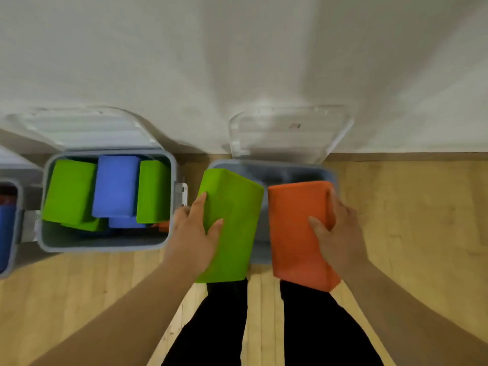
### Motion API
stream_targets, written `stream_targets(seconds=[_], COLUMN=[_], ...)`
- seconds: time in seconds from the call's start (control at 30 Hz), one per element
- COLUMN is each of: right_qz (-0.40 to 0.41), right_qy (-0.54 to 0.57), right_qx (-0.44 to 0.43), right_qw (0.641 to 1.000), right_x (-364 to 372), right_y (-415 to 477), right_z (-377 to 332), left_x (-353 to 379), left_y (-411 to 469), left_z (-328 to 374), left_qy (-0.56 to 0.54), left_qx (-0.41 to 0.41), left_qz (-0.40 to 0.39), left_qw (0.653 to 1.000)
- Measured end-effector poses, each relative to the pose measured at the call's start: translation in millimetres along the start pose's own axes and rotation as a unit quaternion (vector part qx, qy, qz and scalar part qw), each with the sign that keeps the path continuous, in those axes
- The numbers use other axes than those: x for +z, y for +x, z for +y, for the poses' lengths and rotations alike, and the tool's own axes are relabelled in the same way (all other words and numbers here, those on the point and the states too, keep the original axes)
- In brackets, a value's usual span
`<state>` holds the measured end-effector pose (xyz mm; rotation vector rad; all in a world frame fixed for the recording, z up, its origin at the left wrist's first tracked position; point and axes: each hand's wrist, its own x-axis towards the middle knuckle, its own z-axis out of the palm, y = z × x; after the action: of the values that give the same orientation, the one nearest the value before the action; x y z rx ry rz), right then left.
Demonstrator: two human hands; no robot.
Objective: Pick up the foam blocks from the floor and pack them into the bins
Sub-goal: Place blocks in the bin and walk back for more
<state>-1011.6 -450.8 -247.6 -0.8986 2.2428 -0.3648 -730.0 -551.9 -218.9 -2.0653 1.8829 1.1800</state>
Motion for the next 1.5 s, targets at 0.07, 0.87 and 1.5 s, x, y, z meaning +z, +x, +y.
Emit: stream_targets(seconds=[0.07, 0.87, 1.5], right_qz=[0.010, -0.202, -0.091], right_qy=[0.000, -0.176, -0.212], right_qx=[-0.001, 0.016, -0.127], right_qw=[1.000, 0.963, 0.965], right_x=[47.3, 313.6, -132.0], right_y=[65.3, 229.4, -124.6], right_z=[21.7, 169.8, -160.0], left_x=[45.5, 306.9, -163.3], left_y=[66.4, 247.6, -122.7], left_z=[-11.9, -138.3, 84.1], left_qy=[-0.001, 0.202, 0.280], left_qx=[-0.009, -0.055, 0.200], left_qz=[-0.019, -0.131, 0.006], left_qw=[1.000, 0.969, 0.939])
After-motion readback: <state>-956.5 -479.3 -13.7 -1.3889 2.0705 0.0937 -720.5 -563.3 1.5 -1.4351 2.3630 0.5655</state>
